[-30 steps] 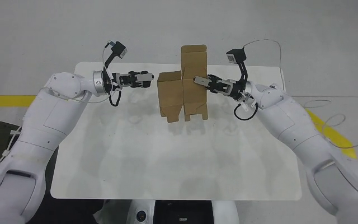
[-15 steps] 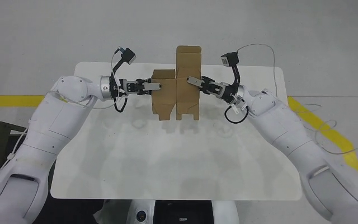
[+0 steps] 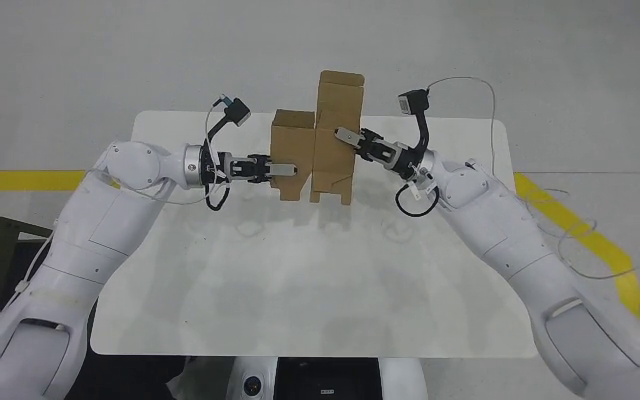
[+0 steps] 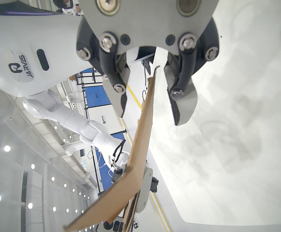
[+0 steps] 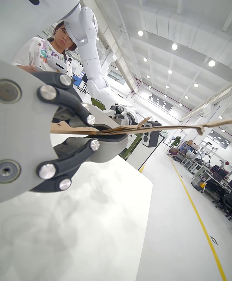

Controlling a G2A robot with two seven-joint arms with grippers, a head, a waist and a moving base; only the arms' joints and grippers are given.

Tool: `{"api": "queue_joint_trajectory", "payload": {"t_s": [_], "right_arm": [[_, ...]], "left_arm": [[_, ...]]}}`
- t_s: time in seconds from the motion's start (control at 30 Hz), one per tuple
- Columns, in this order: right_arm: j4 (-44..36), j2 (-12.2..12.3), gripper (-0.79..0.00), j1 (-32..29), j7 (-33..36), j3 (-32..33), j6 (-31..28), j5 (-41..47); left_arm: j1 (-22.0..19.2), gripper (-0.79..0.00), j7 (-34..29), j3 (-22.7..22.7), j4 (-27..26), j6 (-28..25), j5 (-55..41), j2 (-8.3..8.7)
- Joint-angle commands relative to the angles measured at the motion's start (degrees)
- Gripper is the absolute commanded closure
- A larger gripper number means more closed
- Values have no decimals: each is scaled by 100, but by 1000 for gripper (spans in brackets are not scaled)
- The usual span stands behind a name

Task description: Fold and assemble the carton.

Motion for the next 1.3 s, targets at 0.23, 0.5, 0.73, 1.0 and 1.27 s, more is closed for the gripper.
{"api": "queue_joint_trajectory", "payload": {"t_s": [0.23, 0.5, 0.73, 1.0, 1.27], "right_arm": [[-97, -30, -449, -151, 23, 241, 125, -154], [43, 64, -785, -185, 841, 590, 371, 109], [57, 251, -785, -290, 2397, 967, 958, 789], [80, 378, -785, -406, 3758, 1272, 1435, 1289], [-156, 392, -785, -465, 4142, 1183, 1646, 1041]], "left_arm": [[60, 0, -77, -100, 12, 136, 15, -13], [-31, 0, -426, -95, 170, 345, 269, -25], [-204, 0, -1242, -68, 504, 385, 50, -52], [-355, 0, -1979, 171, 506, 762, 32, -55], [-366, 0, -2152, 469, 219, 935, -217, 27]]}}
